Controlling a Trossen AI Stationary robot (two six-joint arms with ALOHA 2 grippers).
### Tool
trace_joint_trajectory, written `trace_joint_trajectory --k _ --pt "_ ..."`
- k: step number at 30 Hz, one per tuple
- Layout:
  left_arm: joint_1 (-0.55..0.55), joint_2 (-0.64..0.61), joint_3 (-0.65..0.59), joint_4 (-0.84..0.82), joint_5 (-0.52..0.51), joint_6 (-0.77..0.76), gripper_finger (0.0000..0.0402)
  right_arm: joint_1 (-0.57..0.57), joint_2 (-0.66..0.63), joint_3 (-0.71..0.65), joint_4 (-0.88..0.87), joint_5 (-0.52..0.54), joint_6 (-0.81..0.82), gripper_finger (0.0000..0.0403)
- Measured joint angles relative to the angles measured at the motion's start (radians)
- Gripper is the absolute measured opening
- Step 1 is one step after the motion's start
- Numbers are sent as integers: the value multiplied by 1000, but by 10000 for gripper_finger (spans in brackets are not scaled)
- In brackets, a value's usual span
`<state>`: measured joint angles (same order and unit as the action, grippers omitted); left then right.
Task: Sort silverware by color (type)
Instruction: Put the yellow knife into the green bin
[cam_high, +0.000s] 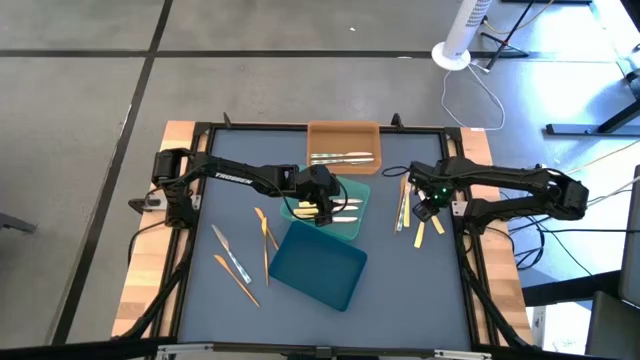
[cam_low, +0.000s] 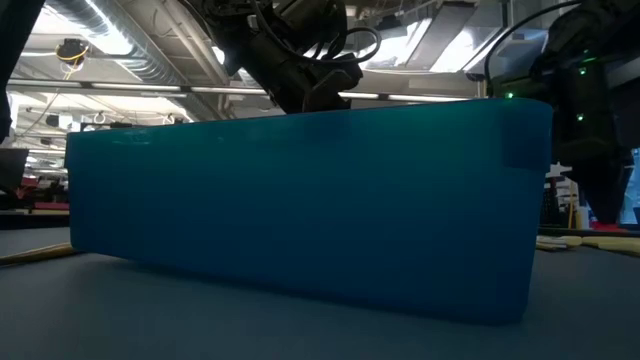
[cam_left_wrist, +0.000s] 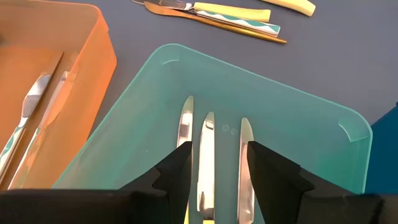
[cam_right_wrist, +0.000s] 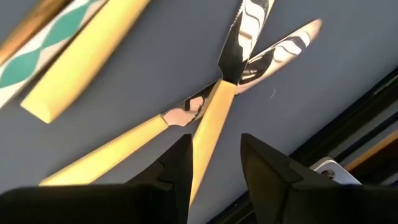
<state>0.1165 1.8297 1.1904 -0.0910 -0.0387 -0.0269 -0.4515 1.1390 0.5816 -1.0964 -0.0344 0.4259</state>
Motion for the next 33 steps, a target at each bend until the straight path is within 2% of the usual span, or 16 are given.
trace_joint_trajectory --k 14,25,33 --pt "0 0 0 0 0 0 147 -1 214 1 16 -16 -27 124" --pt "0 0 0 0 0 0 148 0 228 -3 104 -35 -38 124" --pt "0 0 0 0 0 0 148 0 248 0 101 -11 -38 124"
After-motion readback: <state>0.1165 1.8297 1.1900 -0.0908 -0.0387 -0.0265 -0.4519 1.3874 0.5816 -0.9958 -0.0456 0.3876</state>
